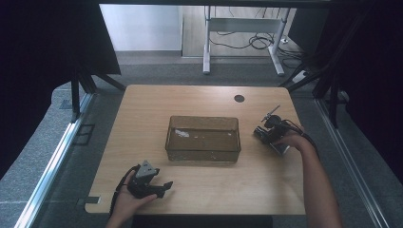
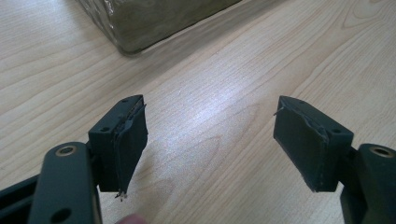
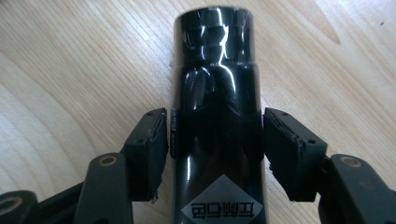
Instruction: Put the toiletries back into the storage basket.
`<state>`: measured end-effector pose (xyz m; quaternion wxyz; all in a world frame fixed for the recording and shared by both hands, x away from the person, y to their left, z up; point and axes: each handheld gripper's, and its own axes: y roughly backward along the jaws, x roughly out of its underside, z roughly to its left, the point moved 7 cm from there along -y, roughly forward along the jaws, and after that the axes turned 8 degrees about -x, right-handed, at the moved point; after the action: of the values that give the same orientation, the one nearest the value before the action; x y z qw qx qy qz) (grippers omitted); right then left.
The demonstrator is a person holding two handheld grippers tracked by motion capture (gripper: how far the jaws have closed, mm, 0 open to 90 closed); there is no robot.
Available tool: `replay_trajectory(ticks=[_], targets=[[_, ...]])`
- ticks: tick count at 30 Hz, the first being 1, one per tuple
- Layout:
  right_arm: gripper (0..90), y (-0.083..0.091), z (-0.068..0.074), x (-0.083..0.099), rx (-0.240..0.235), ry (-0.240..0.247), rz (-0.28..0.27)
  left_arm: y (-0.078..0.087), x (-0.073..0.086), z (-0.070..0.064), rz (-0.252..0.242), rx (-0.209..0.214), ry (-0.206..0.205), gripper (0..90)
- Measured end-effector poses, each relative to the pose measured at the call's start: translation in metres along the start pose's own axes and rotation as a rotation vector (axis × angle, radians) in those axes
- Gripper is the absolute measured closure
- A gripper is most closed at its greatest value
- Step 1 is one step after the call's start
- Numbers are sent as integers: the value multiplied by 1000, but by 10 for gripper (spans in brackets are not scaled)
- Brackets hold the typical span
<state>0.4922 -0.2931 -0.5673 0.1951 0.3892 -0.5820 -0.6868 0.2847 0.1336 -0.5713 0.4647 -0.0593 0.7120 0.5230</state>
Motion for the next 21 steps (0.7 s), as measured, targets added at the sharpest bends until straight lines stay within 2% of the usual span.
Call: replay_trajectory(ticks=[6,8,18,21], targets=[[436,-2,-2,2,-19,-8,5,-1,0,0,0,0,-1,263],[444,-2,-3,2,-42,-23,11,-1,0,-1,-1,1,1,263],[457,2,0,5,-66,16,30,-2,0,0,-3,0,8,263],[458,7,1,6,-59,34,53,-3,0,0,1,6,7,263]])
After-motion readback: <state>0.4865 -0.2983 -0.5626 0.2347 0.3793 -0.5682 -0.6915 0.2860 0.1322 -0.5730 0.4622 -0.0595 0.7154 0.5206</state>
